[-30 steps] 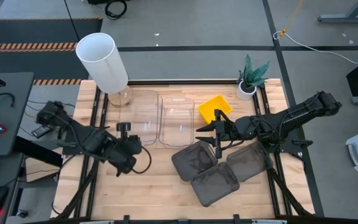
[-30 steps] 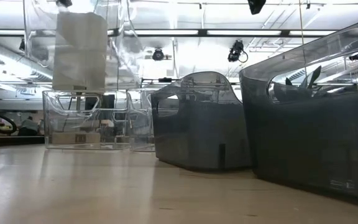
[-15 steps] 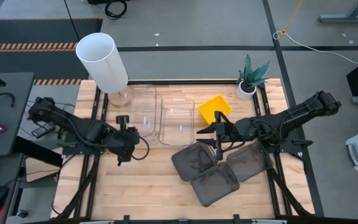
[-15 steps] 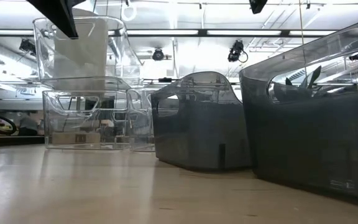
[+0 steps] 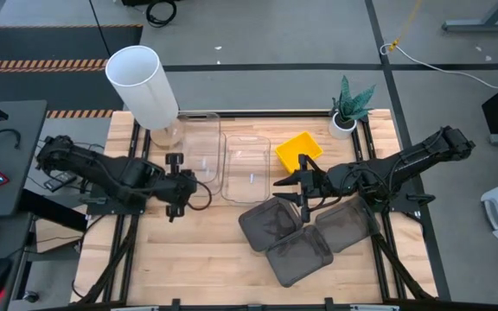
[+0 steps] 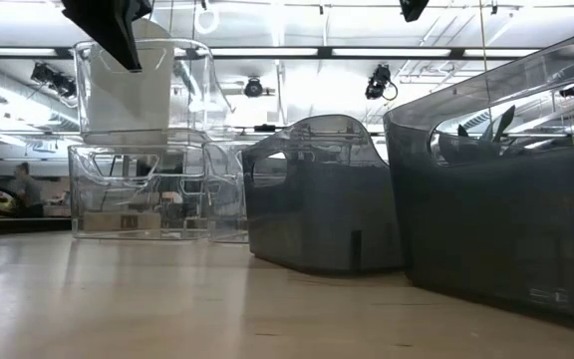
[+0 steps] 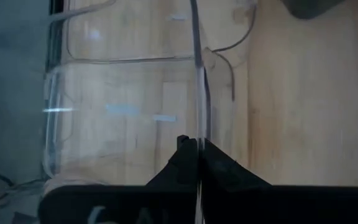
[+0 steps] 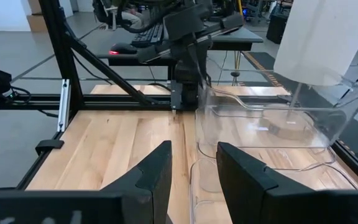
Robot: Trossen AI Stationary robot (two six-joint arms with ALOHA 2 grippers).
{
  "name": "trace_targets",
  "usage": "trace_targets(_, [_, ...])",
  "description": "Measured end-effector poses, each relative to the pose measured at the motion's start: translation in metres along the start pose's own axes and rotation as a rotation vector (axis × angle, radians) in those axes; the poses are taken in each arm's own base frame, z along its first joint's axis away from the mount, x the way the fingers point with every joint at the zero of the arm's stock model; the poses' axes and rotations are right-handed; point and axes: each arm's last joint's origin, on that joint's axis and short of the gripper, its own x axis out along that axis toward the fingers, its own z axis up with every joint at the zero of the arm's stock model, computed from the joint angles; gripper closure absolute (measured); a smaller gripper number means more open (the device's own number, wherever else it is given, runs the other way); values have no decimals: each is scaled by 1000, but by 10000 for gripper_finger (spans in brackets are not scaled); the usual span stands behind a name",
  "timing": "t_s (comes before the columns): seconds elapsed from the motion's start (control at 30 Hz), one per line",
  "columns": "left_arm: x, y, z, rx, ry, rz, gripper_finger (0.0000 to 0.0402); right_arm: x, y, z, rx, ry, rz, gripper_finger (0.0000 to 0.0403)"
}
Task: Stack baskets by color
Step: Stack the bottom transparent bin on top of the top left transparent bin, then stack the right transparent bin on top of the left transparent bin
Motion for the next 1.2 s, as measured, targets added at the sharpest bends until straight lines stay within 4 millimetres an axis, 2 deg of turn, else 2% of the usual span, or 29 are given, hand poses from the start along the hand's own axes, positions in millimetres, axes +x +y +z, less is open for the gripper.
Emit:
trace_targets(0.23, [4, 6, 3, -11, -5, -12, 400, 0, 0, 0, 0, 0, 0, 271])
trace_targets(0.33, [15, 3, 0, -7, -2, -27, 400, 0, 0, 0, 0, 0, 0, 271])
trace_targets(0.5, [38, -7, -15, 24, 63, -54, 400, 0, 1, 0, -1, 1, 5, 271])
trace_targets(0.73, [47, -13, -18, -25, 65, -108, 393, -1, 3, 0, -4, 0, 13, 271])
trace_targets(0.93, [46, -14, -17, -108, 57, -128, 352, -1, 3, 0, -3, -1, 13, 271])
trace_targets(1.07, [44, -14, -15, -122, 49, -131, 304, -1, 3, 0, -3, -1, 13, 271])
trace_targets(1.2, [35, -13, -3, -114, -39, -150, 253, -1, 3, 0, -3, -1, 13, 271])
